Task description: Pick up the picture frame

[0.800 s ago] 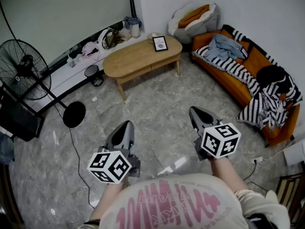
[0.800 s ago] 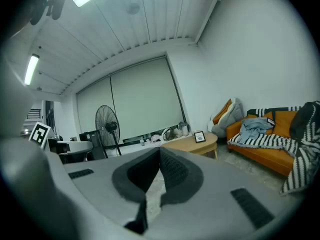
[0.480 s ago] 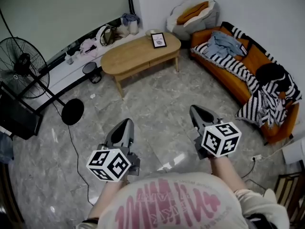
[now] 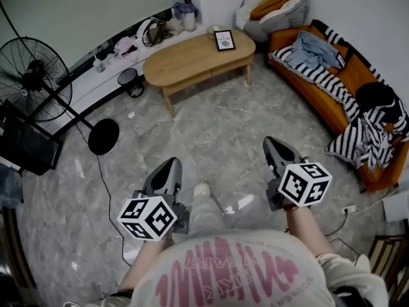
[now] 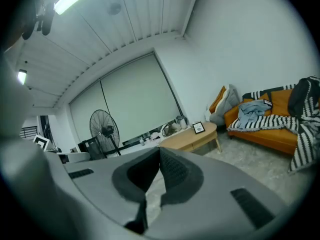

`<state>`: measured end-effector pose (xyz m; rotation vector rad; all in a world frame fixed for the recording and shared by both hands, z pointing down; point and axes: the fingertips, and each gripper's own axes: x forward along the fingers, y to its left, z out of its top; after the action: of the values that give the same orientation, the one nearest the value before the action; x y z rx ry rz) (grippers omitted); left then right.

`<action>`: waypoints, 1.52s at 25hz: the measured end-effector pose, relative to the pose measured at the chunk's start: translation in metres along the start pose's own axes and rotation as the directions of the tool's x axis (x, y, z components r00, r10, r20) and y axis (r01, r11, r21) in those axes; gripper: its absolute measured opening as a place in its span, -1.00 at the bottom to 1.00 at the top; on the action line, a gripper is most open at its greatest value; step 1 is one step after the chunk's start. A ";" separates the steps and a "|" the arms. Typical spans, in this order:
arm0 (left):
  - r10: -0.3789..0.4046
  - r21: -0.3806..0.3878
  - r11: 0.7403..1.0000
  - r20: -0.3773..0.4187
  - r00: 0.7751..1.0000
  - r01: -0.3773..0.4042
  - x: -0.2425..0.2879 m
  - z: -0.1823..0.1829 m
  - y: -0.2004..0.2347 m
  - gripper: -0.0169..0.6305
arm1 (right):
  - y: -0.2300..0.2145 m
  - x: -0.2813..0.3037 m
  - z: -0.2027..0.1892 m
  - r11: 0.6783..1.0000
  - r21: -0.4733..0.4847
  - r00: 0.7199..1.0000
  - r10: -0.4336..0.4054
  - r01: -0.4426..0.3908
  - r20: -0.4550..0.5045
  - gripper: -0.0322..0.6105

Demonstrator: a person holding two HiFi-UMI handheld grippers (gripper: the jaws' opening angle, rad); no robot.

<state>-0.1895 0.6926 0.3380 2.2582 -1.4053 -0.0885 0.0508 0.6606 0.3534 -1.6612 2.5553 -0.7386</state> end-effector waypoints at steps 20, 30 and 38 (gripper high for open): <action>-0.086 0.023 0.996 -0.055 0.995 0.087 0.186 0.099 0.101 -0.93 | -0.025 0.185 0.083 0.997 -0.027 0.997 -0.075 0.074 -0.012 -0.88; -0.128 0.041 0.991 -0.051 0.991 0.130 0.235 0.143 0.147 -0.93 | -0.028 0.247 0.105 0.994 0.023 0.993 -0.108 0.108 0.038 -0.88; -0.148 0.032 0.988 -0.049 0.988 0.150 0.254 0.152 0.180 -0.93 | -0.025 0.277 0.098 0.989 0.037 0.989 -0.144 0.143 0.043 -0.88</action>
<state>-0.2646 0.3547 0.3287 2.3763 -1.2222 -0.0595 -0.0246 0.3757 0.3437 -1.8442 2.3997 -0.7379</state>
